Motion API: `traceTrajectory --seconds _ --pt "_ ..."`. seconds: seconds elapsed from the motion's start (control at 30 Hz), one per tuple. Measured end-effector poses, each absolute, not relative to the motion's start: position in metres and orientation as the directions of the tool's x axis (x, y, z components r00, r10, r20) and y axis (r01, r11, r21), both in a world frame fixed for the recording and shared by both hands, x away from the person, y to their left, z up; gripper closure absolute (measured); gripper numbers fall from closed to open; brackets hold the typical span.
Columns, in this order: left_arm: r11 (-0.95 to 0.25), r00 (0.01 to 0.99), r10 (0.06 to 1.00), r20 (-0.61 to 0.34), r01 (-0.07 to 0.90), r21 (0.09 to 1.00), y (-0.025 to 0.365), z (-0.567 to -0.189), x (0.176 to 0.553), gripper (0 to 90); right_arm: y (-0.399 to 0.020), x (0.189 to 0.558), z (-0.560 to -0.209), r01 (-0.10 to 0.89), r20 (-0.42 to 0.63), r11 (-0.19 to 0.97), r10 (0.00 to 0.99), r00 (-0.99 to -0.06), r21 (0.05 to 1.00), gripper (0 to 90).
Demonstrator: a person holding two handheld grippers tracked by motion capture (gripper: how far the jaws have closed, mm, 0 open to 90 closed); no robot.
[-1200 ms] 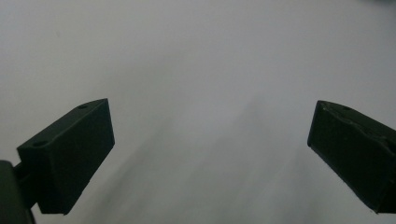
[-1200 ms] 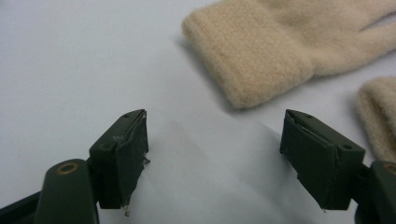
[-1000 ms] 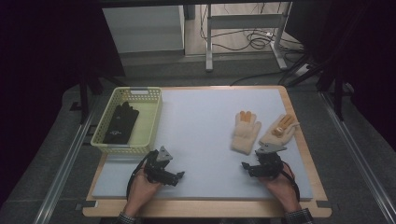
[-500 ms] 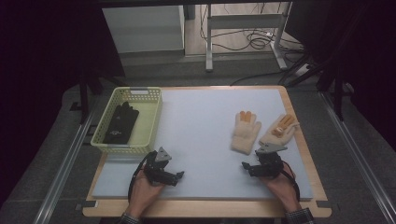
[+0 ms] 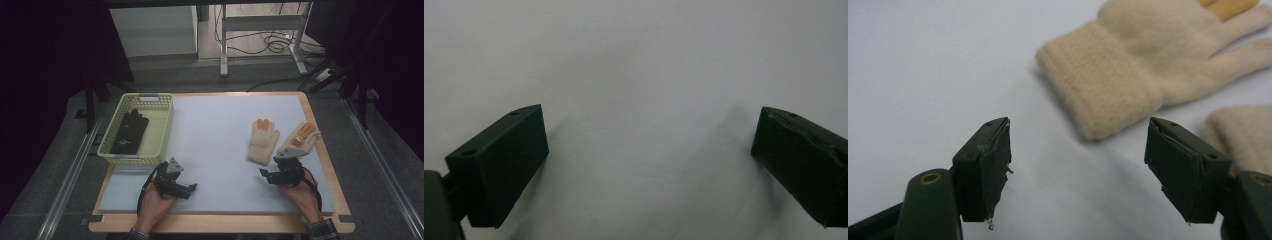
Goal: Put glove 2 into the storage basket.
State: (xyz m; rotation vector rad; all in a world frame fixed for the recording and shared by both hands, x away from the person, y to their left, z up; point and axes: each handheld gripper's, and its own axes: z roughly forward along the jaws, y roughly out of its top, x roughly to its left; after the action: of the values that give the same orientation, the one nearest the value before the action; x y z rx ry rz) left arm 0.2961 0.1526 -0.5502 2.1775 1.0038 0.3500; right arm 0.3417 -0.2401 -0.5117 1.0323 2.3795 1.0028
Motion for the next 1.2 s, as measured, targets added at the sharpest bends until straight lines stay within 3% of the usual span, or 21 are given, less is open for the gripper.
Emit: traceTrajectory --seconds 0.27,0.57,0.87,1.0,1.2 --pt "-0.452 0.662 0.748 -0.044 0.557 0.697 0.153 -0.55 0.296 1.7 -0.237 0.367 -0.494 0.486 -0.041 0.461 0.755 -0.655 0.742 26.2" --pt "-0.451 0.662 0.748 -0.045 0.558 0.697 0.153 -0.55 0.296 1.7 -0.228 0.405 -0.487 0.476 -0.069 0.474 0.759 -0.647 0.741 35.0" --pt "-0.451 0.662 0.748 -0.045 0.557 0.697 0.153 -0.55 0.296 1.7 -0.216 0.448 -0.509 0.538 -0.031 0.447 0.789 -0.614 0.714 19.7" --pt "-0.452 0.662 0.748 -0.045 0.557 0.697 0.153 -0.55 0.296 1.7 -0.209 0.456 -0.52 0.546 -0.042 0.474 0.78 -0.624 0.69 19.6" --pt "-0.451 0.662 0.748 -0.045 0.557 0.697 0.153 -0.55 0.296 1.7 -0.207 0.452 -0.52 0.545 -0.034 0.483 0.769 -0.639 0.685 46.1"
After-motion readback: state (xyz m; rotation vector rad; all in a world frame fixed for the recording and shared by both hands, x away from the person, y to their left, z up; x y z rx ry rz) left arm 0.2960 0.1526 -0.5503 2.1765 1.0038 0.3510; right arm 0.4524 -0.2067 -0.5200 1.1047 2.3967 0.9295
